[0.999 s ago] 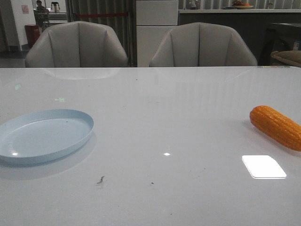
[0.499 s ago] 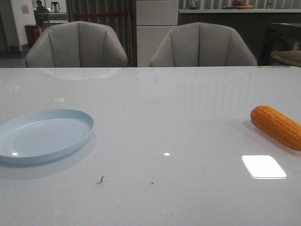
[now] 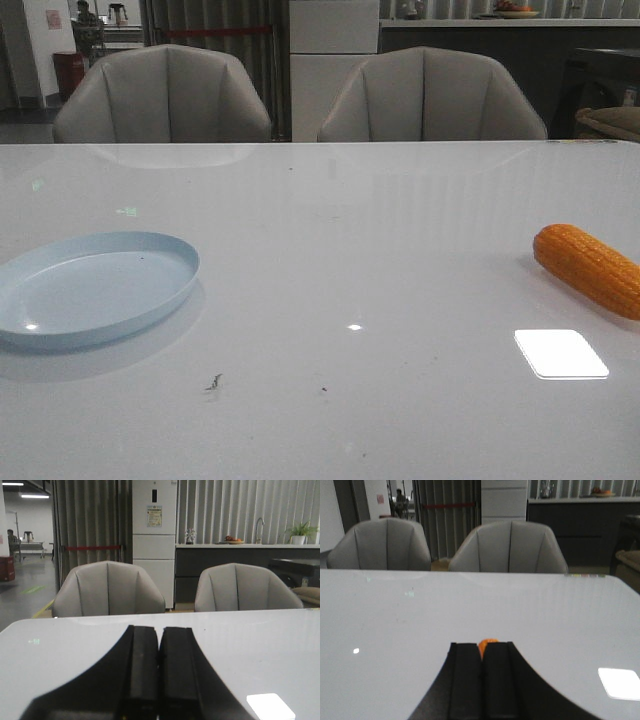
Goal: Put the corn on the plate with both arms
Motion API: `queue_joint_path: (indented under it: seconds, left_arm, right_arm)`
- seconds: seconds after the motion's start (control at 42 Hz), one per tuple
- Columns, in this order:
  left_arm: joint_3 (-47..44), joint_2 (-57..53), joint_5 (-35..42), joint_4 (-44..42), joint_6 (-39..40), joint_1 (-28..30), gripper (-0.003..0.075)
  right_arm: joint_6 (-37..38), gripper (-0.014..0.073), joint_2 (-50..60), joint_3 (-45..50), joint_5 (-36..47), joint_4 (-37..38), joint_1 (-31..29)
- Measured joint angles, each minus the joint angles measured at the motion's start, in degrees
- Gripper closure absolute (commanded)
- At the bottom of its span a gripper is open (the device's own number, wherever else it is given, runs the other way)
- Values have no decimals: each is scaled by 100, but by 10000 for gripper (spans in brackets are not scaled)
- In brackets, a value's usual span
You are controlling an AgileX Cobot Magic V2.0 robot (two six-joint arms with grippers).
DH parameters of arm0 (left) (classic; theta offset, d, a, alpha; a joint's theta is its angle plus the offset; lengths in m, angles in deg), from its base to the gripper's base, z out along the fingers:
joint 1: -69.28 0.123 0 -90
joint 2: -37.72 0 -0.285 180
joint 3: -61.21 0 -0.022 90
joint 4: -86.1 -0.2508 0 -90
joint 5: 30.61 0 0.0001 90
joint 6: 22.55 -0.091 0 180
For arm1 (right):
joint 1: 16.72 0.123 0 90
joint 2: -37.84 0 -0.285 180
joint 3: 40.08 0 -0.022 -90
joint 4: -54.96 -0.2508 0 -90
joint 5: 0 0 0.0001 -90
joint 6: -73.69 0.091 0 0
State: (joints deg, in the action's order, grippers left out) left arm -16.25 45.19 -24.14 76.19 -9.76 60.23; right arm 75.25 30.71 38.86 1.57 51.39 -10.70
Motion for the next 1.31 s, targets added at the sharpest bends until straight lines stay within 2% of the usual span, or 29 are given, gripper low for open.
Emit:
queue_joint_path:
  seconds: [0.119,0.262,0.428,0.547,0.856,0.975,1.046,1.094,1.141,1.165,1.237,1.308]
  left_arm:
    - [234,0,0,-85,0,0,631]
    - [1083,45,-428,-585,0,0,630]
    - [2306,813,-1032,-1169,0,0,631]
    - [2976,1670,-1352,-1626,0,0,631]
    - [3231,4182,-1436,-1785,0,0,631]
    - [3231,4943,-1444,-1390,0,0,623]
    - [3231,5269,-1444,-977,0,0,587]
    - [3231,5443,-1444,-743,0,0,556]
    - [3231,5584,-1444,-603,0,0,510]
    - [3231,5635,-1444,-576,0,0,478]
    - [3231,5772,-1377,-505,0,0,381]
    - [3231,5872,-1238,-494,0,0,284]
  right_arm:
    - [0,535,0,-338,83,-9,0]
    - [0,535,-379,-1668,-540,-9,0]
    - [0,535,-1787,-3016,-758,-9,0]
    - [0,535,-2913,-3579,-653,-9,0]
    - [0,536,-5358,-3752,-243,-21,0]
    - [0,534,-5860,-3752,-303,-32,0]
    - [0,527,-6019,-3752,-382,-42,0]
    - [0,492,-6082,-3752,-414,-42,0]
    - [0,419,-6121,-3752,-450,-42,0]
    - [0,396,-6130,-3752,-480,-42,0]
    - [0,253,-6143,-3752,-565,-42,0]
    - [0,160,-6164,-3752,-638,-42,0]
